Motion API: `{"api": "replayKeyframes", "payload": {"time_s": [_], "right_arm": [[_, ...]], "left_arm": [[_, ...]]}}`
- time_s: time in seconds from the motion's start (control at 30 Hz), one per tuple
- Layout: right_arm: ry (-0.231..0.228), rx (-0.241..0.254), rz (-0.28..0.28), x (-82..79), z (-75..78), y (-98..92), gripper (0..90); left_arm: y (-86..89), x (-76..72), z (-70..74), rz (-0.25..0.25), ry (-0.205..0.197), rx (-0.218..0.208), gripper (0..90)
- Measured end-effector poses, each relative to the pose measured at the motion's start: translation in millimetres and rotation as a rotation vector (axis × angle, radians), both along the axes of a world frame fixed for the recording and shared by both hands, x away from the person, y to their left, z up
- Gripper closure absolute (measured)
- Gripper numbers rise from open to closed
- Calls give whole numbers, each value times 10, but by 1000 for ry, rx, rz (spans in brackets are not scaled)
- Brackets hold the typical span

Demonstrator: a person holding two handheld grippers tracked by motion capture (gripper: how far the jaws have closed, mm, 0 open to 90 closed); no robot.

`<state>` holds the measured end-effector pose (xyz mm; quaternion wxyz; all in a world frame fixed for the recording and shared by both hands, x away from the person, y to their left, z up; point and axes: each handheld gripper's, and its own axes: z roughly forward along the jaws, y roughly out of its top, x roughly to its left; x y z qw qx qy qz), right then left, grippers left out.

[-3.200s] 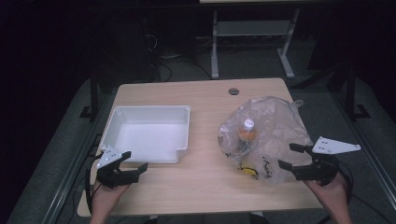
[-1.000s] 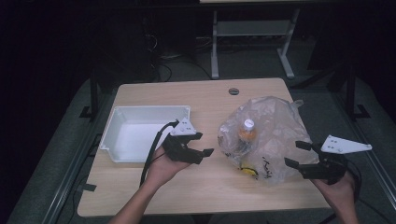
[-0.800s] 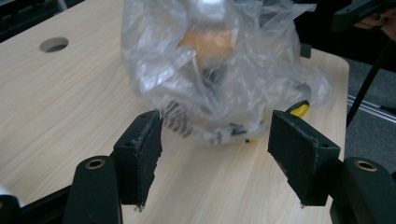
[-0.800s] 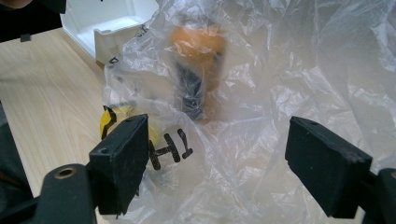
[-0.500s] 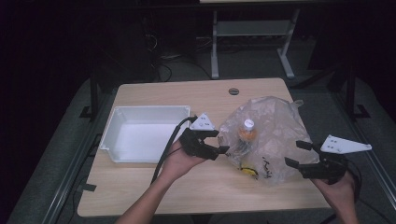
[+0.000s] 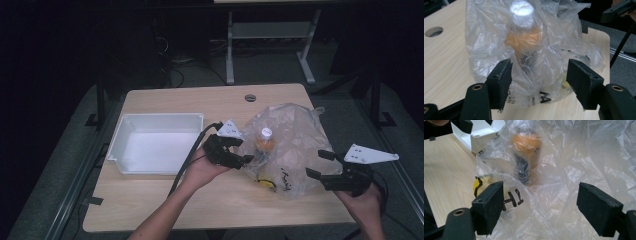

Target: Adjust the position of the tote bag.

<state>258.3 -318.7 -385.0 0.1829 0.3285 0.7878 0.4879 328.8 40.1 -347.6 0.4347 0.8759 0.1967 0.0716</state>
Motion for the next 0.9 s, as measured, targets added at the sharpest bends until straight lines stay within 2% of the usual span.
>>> {"api": "replayKeyframes", "payload": {"time_s": [0.07,0.17,0.37,0.47,0.7,0.9], "right_arm": [[1,-1,5,-7,10,12,215],[2,-7,7,1,3,13,215],[-3,-2,7,-3,11,1,218],[-3,3,9,7,14,5,221],[2,-9,23,42,9,67,223],[1,-2,23,46,7,56,225]], "left_arm": [[-75,24,-22,4,7,4,340],[-128,45,-28,11,-6,21,316],[-268,136,-93,19,11,38,316],[-305,161,-108,25,4,41,328],[-344,225,-166,51,12,39,386],[-392,250,-199,54,2,38,507]]}}
